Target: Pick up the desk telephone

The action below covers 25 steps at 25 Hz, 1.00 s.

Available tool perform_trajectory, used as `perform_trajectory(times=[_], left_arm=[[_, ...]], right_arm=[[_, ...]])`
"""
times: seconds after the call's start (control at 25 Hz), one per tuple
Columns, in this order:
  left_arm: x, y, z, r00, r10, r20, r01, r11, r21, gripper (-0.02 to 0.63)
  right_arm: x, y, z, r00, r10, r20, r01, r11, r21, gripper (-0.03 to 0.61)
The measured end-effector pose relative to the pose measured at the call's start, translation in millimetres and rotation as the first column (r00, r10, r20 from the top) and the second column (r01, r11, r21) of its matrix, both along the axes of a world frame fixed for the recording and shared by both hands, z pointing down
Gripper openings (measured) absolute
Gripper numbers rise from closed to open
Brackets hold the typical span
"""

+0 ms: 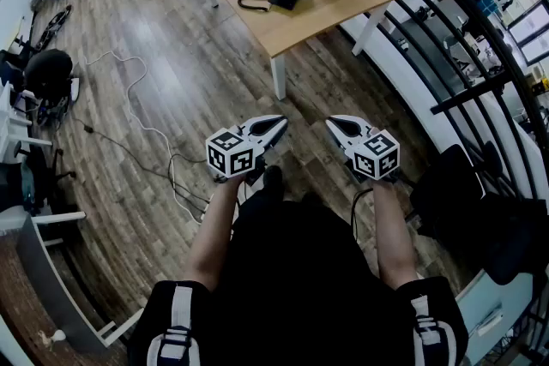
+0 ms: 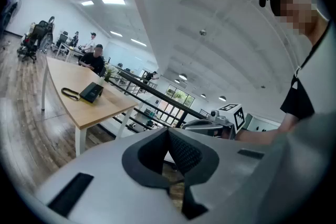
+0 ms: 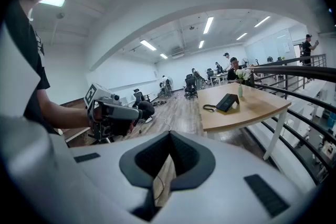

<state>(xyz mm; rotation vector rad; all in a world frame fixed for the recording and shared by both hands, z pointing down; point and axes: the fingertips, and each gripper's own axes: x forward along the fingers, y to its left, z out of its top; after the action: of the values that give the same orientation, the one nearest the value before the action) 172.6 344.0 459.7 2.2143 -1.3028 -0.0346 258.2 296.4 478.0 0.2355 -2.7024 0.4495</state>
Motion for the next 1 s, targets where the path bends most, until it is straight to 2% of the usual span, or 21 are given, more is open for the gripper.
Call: perform_trajectory(times=[0.24,0.44,0.64,1.0], left_arm=[[45.3,16.9,-6.2,0.995,-0.01,0.098,0.008,1.0,0.023,0.021],[67.9,33.7,-2.5,0.993,-0.046,0.107,0.044,0.999,0.017,0.021],[79.6,34.0,-5.8,0.991,-0.062,0.115,0.06,0.998,0.02,0.021],[83.6,33.2,-0.3,0.991,-0.076,0.107,0.076,0.997,0.003,0.021]], right_arm=[[33.6,17.9,-2.0,0.998,-0.063,0.011,0.062,0.998,0.025,0.023],[57.0,35.5,-1.5,0.993,-0.116,0.009,0.116,0.993,0.023,0.023],[68.9,29.8,-5.7,0.993,-0.113,0.018,0.113,0.994,0.01,0.022],[65.4,30.4,5.4,0.989,-0.144,0.016,0.144,0.989,-0.021,0.021]])
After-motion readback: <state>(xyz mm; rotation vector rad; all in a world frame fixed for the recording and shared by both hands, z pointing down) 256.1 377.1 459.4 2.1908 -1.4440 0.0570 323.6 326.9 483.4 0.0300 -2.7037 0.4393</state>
